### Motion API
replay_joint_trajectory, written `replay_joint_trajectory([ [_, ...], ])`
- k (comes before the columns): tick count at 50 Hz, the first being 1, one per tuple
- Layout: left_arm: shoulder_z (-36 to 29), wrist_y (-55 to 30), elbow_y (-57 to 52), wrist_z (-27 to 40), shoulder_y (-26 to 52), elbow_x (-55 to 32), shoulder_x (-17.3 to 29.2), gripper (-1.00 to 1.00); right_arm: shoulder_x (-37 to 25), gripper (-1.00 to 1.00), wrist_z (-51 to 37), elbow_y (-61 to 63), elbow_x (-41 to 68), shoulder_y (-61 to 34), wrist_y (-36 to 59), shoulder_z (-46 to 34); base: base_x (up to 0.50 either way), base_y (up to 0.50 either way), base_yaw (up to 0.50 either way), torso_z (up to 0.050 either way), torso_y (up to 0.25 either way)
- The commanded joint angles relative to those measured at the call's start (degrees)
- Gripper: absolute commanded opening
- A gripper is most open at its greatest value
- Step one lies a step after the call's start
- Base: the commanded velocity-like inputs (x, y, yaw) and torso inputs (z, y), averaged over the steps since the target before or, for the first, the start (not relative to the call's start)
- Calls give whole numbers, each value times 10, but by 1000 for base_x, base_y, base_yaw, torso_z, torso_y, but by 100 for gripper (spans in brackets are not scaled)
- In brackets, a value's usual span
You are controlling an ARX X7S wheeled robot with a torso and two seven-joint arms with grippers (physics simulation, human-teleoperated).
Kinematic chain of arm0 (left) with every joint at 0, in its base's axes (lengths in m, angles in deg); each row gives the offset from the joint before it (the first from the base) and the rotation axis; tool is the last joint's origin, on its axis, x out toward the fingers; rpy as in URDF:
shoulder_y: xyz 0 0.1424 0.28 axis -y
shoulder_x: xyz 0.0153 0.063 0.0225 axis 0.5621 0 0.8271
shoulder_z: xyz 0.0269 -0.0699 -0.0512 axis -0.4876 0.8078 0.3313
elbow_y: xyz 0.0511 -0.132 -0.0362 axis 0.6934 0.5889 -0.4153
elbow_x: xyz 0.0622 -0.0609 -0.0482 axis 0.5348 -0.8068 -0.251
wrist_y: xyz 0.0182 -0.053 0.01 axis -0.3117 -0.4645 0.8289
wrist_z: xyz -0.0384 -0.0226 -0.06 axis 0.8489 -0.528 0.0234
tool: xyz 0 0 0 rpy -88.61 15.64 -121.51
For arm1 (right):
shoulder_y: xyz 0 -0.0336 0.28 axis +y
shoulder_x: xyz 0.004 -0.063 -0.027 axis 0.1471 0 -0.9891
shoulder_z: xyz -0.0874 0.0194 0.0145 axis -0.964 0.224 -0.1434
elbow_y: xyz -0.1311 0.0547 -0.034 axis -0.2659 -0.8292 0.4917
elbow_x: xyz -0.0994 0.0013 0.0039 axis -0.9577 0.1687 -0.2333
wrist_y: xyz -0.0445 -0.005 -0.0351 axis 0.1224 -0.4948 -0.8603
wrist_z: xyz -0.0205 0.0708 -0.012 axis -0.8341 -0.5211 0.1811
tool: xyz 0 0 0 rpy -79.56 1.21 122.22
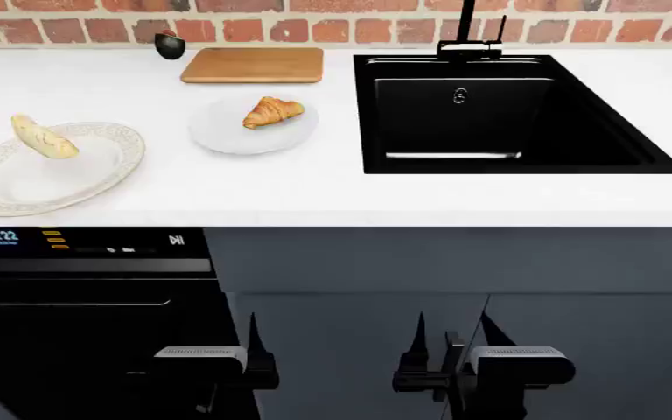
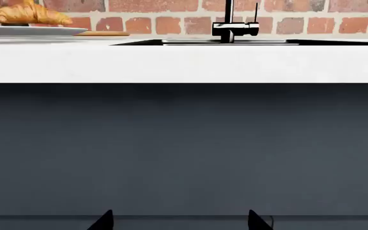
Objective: From the different types of pastries on the counter, select a croissant and place it on the cutting board. Then retrieve a jar of jam from the cabinet and place it alongside the croissant on the cutting board.
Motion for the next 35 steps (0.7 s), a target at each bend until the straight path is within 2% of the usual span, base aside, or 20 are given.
replay_joint_trajectory([
  [1,-12,0,-2,10,0,-8,9,100,-9,100,-12,-7,7,-3,-3,-12,0,0,0,0,0],
  [4,-31,-3,-19,26,-2,17,21,100,-16,100,-23,-7,7,-5,2,-22,0,0,0,0,0],
  [15,-54,-129,-163,25,22,35,43,100,-39,100,-40,99,20,-25,105,-28,0,0,0,50,0],
  [26,-23,-353,-337,-3,104,-27,61,100,-74,100,-6,273,105,-116,338,-2,0,0,0,50,0],
  [35,17,-533,-440,-16,206,-77,77,100,-97,100,17,351,193,-196,463,45,26,0,0,50,0],
])
